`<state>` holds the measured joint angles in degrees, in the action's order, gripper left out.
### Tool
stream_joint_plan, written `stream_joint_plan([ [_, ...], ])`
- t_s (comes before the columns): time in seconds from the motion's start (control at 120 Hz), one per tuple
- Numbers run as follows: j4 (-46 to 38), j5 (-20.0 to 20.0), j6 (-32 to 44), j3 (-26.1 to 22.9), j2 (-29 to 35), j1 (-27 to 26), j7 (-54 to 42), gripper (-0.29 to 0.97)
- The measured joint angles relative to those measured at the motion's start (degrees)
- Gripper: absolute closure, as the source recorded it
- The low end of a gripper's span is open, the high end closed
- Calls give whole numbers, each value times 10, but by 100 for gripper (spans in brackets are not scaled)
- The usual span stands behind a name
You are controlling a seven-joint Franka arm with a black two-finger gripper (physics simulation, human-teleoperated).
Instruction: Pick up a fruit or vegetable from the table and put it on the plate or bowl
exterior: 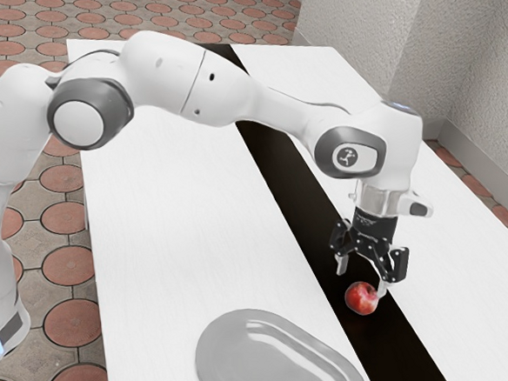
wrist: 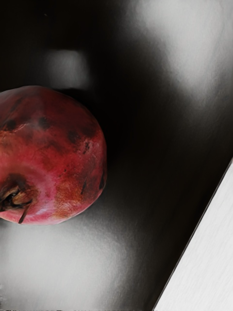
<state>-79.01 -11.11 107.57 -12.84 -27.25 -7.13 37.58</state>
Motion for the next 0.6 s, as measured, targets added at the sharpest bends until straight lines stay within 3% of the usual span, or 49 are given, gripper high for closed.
stream_joint_plan([
  [0.6, 4, -6, 11, -1, -22, 1, -35, 0],
])
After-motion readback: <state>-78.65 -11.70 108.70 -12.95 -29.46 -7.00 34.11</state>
